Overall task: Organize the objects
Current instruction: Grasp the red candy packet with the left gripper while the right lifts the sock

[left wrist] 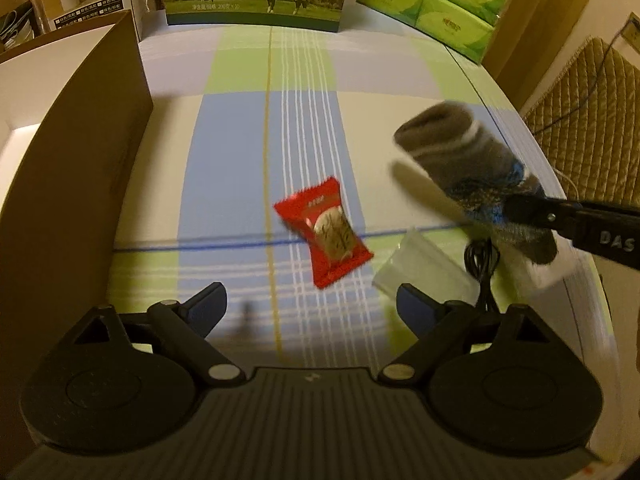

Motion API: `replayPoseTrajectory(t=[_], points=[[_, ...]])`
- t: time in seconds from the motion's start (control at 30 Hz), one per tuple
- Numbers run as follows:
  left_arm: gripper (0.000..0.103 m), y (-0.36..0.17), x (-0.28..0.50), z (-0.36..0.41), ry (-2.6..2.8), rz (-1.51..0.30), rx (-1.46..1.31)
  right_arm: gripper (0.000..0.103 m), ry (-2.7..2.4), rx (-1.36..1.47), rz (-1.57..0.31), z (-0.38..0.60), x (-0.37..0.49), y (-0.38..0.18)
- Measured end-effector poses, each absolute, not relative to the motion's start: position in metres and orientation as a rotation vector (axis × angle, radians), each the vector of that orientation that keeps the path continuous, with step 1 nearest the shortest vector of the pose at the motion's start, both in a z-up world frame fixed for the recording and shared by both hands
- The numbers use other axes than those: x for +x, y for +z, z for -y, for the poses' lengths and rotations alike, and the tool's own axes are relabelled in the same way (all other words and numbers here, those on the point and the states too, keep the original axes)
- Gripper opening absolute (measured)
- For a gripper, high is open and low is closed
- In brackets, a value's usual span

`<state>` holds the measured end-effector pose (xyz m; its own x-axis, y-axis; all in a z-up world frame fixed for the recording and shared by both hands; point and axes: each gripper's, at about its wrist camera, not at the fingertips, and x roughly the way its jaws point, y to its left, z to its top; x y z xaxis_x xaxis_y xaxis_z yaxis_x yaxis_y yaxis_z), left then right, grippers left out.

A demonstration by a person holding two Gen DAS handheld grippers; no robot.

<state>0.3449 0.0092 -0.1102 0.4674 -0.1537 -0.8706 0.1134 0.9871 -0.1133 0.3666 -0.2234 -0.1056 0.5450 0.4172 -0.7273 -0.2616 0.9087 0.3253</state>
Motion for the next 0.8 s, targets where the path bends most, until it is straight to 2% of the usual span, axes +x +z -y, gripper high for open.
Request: replayPoseTrajectory(t=[0.17, 0.33, 0.43, 0.5, 0.63, 0.73, 0.8], points=[[0.08, -0.117, 0.366, -0.003, -0.145, -1.062, -0.087, 0.009, 0.379, 0.24, -0.923, 0.225, 0.376, -0.106], [0.077, -0.126, 0.383, 0.003, -0.119, -1.062, -0.131, 0.009, 0.37, 0.29, -0.927, 0.229, 0.379, -0.112], [0.065, -0.134, 0.388, 0.007, -0.097, -1.065, -0.121, 0.009, 0.362, 0.319, -0.927, 0.231, 0.382, -0.113], [0.062, -0.138, 0.39, 0.008, -0.092, -1.072, -0.123, 0.009, 0.36, 0.332, -0.927, 0.232, 0.383, -0.114], [0.046, -0.146, 0.391, 0.007, -0.088, -1.077, -0.127, 0.009, 0.36, 0.333, -0.926, 0.232, 0.386, -0.114], [0.044, -0.146, 0.391, 0.004, -0.092, -1.078, -0.139, 0.009, 0.362, 0.333, -0.929, 0.232, 0.386, -0.115], [0.039, -0.147, 0.391, 0.003, -0.09, -1.077, -0.134, 0.009, 0.364, 0.328, -0.93, 0.231, 0.385, -0.114]])
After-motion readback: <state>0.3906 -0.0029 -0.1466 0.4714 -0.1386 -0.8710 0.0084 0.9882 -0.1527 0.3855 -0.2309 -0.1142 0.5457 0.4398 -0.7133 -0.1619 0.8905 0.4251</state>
